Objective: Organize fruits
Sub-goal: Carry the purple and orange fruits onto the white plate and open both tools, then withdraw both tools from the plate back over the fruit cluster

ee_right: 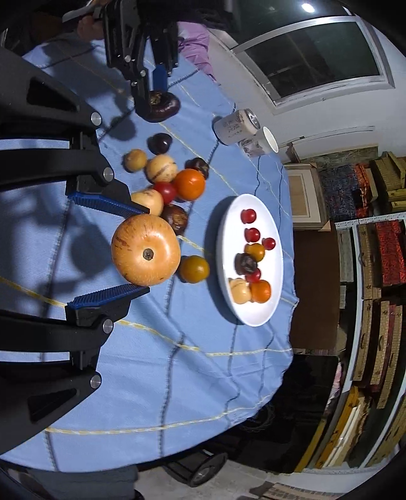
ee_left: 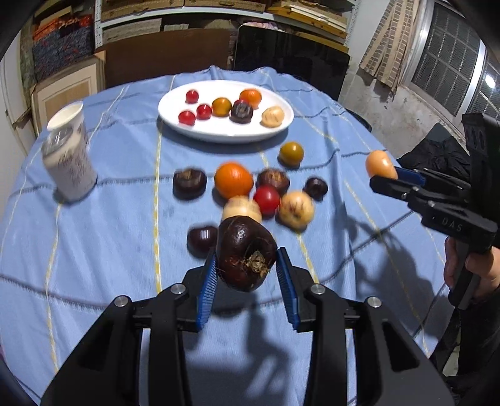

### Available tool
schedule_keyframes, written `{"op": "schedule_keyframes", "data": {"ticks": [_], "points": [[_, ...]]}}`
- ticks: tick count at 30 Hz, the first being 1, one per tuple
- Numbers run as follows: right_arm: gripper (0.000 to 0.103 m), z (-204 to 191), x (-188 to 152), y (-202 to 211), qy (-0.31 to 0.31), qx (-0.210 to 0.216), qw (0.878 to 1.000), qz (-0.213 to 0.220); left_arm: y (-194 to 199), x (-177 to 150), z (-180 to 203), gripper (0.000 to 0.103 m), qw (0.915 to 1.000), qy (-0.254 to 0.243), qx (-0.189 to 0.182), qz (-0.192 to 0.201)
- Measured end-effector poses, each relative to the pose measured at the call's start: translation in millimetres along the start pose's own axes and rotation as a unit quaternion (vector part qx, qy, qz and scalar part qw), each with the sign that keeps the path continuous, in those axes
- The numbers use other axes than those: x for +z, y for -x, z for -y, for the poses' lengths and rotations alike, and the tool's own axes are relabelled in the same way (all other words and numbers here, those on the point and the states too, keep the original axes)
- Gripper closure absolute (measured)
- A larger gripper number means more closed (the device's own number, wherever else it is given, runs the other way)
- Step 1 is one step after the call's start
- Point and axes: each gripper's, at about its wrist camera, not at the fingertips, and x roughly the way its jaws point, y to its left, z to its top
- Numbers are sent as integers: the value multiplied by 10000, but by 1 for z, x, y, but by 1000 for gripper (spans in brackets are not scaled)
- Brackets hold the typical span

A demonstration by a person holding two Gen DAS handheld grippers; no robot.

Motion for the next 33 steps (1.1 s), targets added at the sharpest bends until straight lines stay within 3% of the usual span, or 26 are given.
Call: {"op": "schedule_keyframes", "data": {"ticks": [7,15,24,26,28,30,33], "points": [[59,2,51,-36,234,69,9997,-33,-17,69,-6,67,9997,-104,22,211],[59,1,106,-116,463,190,9982,-329,-95,153,-38,67,9998,136,10,-176],[59,5,123,-173,546,31,9970,-548,-156,179,-66,66,9980,301,289,-470],[54,6,123,-177,503,-72,9975,-486,-160,182,-69,66,9976,336,376,-468],[44,6,121,-171,397,-25,9984,-394,-157,184,-69,57,9978,307,446,-394],[37,7,118,-160,323,-50,9992,-222,-144,184,-68,39,9979,315,536,-192],[37,12,110,-139,98,33,9999,-130,-118,175,-60,35,9977,167,655,38]]}}
